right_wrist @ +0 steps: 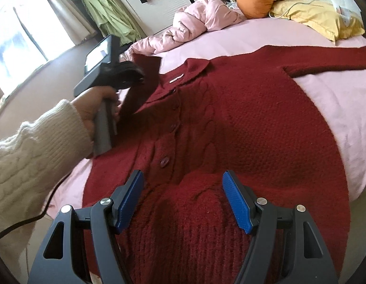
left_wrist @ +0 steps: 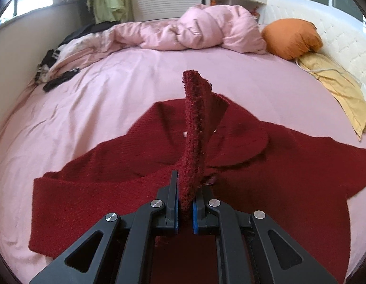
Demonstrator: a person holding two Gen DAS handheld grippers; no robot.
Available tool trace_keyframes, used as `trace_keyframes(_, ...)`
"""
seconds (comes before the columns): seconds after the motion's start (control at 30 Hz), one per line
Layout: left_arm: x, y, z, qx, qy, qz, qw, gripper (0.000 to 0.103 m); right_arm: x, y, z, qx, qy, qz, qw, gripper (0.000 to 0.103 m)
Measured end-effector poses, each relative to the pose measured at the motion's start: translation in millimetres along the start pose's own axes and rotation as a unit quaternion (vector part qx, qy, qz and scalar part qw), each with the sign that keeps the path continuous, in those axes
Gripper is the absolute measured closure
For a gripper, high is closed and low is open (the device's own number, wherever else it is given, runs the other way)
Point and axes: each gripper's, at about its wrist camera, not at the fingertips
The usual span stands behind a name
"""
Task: Fold clothes
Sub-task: 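Lift the sleeve with the left gripper and carry it across the cardigan body, then lower the sleeve onto the cardigan body and open the left gripper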
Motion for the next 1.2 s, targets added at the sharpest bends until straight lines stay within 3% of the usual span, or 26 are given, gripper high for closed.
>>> trace_keyframes(0.5, 12.1, 0.9, 95.0, 0.035, -0.072, -0.028, 0.9964, 0.094, -2.7, 4.6, 20.9, 0.052, 0.035, 0.006, 0.998, 0.033)
trace_keyframes(0.87, 21.0, -8.8, 153.6, 0.082, -0.114, -0.055, 0.9886, 0.093, -6.5, 6.2, 32.8, 0.084, 0.042, 0.015, 0.995, 0.033)
trace_keyframes(0.93, 23.4, -11.9, 162.5, 0.090, -0.115, -0.059, 0.9875, 0.093, -11.1, 6.5, 38.7, 0.098, 0.028, 0.031, 0.994, 0.033)
trace_keyframes(1.03, 26.4, -15.4, 168.1, 0.094, -0.117, -0.063, 0.9866, 0.093, -20.4, 9.4, 57.6, 0.144, -0.030, 0.071, 0.987, 0.033)
trace_keyframes(1.2, 30.4, -21.9, 174.6, 0.101, -0.114, -0.070, 0.9859, 0.093, -15.8, 10.2, 87.8, 0.216, -0.092, 0.056, 0.970, 0.033)
Point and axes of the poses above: each gripper's, at about its wrist camera, not at the fingertips, and x roughly the way its jaws point, z to its right, y to its top, and after that the axes turned 10 degrees about z, right-handed
